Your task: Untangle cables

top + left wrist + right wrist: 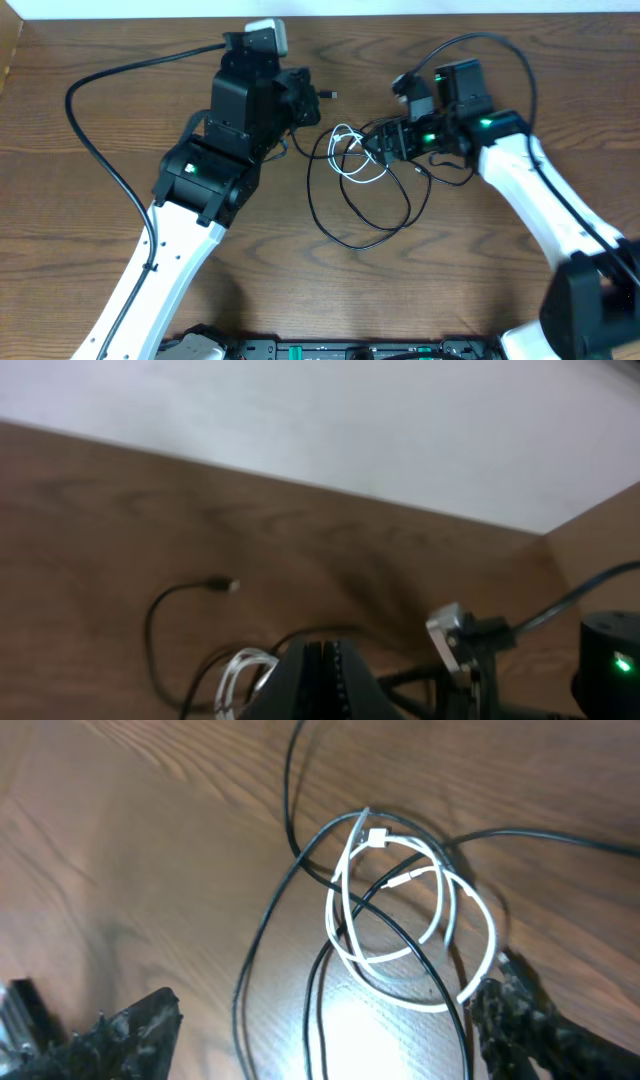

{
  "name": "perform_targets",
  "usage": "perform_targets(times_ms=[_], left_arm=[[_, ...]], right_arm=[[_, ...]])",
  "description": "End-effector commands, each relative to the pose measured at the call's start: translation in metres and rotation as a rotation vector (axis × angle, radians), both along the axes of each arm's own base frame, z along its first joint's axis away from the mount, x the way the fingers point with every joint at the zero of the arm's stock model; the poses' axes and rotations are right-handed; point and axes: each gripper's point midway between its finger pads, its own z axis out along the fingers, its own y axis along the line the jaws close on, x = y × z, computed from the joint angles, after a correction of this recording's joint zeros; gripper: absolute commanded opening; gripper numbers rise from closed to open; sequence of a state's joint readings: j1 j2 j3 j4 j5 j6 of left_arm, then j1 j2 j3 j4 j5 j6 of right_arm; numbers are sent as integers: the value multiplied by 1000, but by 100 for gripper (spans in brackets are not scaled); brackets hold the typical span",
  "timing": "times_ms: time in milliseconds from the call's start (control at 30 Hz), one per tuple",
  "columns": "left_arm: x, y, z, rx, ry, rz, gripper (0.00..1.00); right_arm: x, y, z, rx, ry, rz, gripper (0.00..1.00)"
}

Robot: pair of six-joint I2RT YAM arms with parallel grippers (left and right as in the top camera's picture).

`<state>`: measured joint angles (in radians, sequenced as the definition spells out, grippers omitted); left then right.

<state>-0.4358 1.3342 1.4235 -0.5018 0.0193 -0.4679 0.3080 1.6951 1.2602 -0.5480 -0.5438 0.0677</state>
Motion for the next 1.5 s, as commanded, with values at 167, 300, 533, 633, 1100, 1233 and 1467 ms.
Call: perform_targets(times_ms=[167,300,533,633,1100,1233,1467], left_arm=[[1,28,-35,68,135,67,8],[4,27,-56,95,199,68,8],[14,16,-95,114,300,37,8],[16,15,-108,128,334,37,8],[18,16,-124,149,375,41,32],[18,16,-124,149,376,41,42],[18,16,-125,149,377,41,50]], right_arm=[[7,26,-61,-52,37,75,68],[18,25,-72,-92,25,15,46],[29,22,-65,-98,10,-58,8],[31,20,-51,-93,6,-69,1],[39,-4,138,5,-215,-143,1],[43,-24,190,61,-251,-235,1],[48,-47,255,145,-321,-340,1]])
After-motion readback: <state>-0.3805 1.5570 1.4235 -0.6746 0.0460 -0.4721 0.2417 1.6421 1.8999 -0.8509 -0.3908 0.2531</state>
